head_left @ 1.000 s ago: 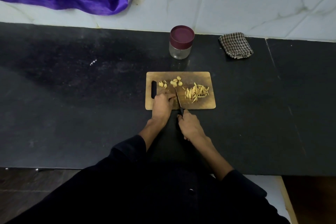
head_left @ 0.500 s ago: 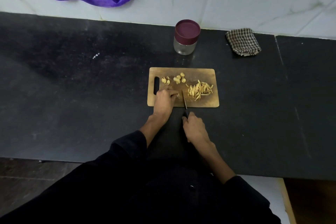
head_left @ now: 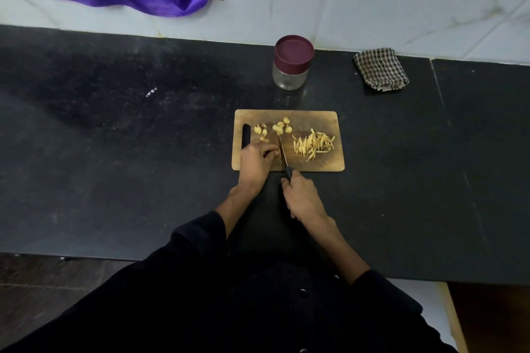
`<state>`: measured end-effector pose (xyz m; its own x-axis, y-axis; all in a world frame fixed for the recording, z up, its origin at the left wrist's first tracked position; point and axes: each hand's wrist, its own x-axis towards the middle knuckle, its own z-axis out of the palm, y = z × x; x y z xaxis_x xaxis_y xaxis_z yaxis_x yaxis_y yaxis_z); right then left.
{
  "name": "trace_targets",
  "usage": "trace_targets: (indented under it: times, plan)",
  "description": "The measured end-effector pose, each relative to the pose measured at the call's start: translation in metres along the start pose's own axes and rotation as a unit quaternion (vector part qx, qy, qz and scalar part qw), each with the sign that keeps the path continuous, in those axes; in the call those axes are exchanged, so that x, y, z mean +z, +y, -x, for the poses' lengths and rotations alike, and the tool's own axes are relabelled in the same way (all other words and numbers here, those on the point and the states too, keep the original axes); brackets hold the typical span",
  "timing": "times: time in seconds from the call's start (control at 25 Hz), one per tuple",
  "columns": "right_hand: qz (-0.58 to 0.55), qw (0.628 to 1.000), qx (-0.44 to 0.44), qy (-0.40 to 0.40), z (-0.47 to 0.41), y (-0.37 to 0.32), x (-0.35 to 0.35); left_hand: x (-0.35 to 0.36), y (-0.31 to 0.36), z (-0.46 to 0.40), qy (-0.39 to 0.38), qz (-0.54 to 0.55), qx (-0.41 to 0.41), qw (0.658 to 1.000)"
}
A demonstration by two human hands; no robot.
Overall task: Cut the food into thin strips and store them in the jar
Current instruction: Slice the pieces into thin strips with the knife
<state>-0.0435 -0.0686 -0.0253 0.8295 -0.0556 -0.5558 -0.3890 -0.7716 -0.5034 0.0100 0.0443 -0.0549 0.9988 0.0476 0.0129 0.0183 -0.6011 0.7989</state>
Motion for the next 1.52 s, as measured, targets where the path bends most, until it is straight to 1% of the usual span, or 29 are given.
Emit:
trace_targets:
  times: [0.2,0.4,0.72,0.8,0.92,1.0,1.08,1.16,1.28,1.36,1.52]
  plan:
    - [0.006,1.000,0.010,-0.005,-0.002,0.000,-0.001,0.006,0.000,0.001,0.007,-0.033,0.005,0.999]
    - [0.005,0.999,0.031,-0.034,-0.003,-0.002,-0.005,0.007,-0.001,0.000,0.015,-0.049,0.043,0.998]
    - [0.031,0.996,0.053,-0.070,0.003,0.005,-0.003,0.009,-0.002,-0.001,0.010,-0.047,0.025,0.999]
    - [0.035,0.997,0.049,-0.056,0.007,0.009,0.001,0.009,-0.003,-0.001,0.009,-0.043,0.025,0.999]
    - [0.035,0.998,0.045,-0.007,0.007,0.013,-0.001,0.009,-0.003,0.000,0.006,-0.048,0.017,0.999]
    - [0.016,0.999,0.050,0.014,0.004,0.015,-0.008,0.007,-0.001,0.000,0.009,-0.033,0.009,0.999]
    - [-0.004,0.999,0.041,0.016,0.004,0.015,-0.011,0.004,-0.001,-0.001,0.005,0.016,-0.012,1.000]
    - [-0.002,1.000,0.025,0.001,0.007,0.011,-0.006,-0.002,-0.001,-0.001,-0.002,0.067,-0.047,0.997]
    - [0.022,0.999,0.007,-0.035,0.013,0.005,0.006,-0.004,-0.003,-0.002,0.011,0.110,-0.087,0.990]
    - [0.036,0.999,0.007,-0.039,0.014,0.006,0.008,-0.002,-0.004,-0.001,0.025,0.114,-0.098,0.988]
    - [0.032,0.999,0.040,0.005,0.005,0.016,-0.006,0.003,-0.008,0.002,0.042,0.104,-0.091,0.989]
